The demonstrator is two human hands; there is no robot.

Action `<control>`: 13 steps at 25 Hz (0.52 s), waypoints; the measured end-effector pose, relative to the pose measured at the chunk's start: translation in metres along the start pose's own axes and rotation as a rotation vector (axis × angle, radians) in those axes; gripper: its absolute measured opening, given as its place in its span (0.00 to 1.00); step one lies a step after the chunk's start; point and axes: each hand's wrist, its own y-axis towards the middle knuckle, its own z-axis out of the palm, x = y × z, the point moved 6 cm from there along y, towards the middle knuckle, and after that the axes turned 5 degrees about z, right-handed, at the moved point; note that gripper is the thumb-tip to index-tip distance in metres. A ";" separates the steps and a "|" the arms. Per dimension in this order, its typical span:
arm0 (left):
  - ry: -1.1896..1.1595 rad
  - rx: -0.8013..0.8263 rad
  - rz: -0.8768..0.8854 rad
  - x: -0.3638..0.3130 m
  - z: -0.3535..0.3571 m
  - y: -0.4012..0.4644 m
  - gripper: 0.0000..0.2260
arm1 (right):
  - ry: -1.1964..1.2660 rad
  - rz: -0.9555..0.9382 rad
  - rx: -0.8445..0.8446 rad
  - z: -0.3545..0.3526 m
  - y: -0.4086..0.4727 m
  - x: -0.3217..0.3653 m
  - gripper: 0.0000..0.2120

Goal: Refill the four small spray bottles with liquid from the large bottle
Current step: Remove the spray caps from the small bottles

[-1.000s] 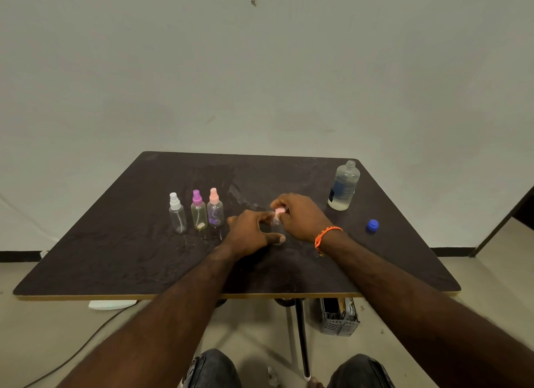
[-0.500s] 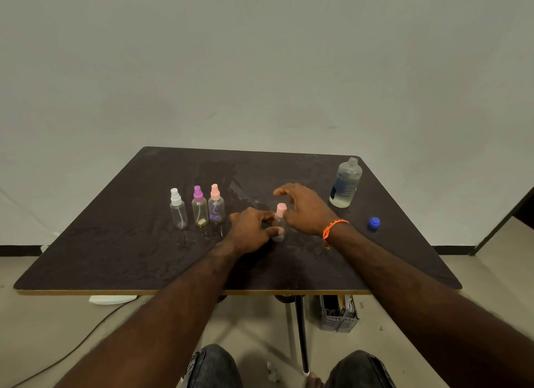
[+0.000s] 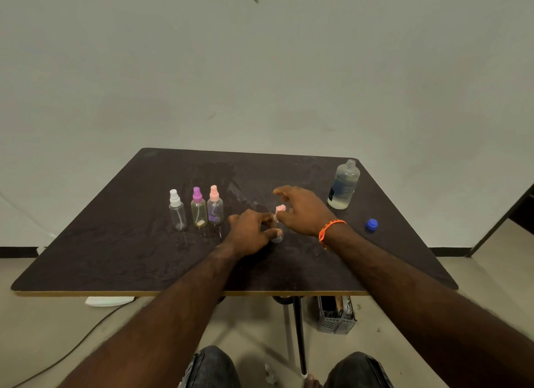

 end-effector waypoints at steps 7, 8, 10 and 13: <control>0.022 0.018 0.006 -0.003 0.001 -0.001 0.05 | 0.063 -0.024 -0.139 -0.005 0.001 -0.007 0.13; 0.021 0.013 0.006 -0.004 0.000 -0.001 0.06 | 0.107 -0.006 -0.190 -0.010 0.000 -0.011 0.13; 0.022 0.000 0.012 -0.004 0.000 -0.002 0.07 | 0.149 0.049 -0.265 -0.016 -0.002 -0.025 0.12; 0.021 -0.003 0.025 -0.002 0.001 -0.003 0.07 | 0.142 0.191 -0.292 -0.012 -0.008 -0.062 0.11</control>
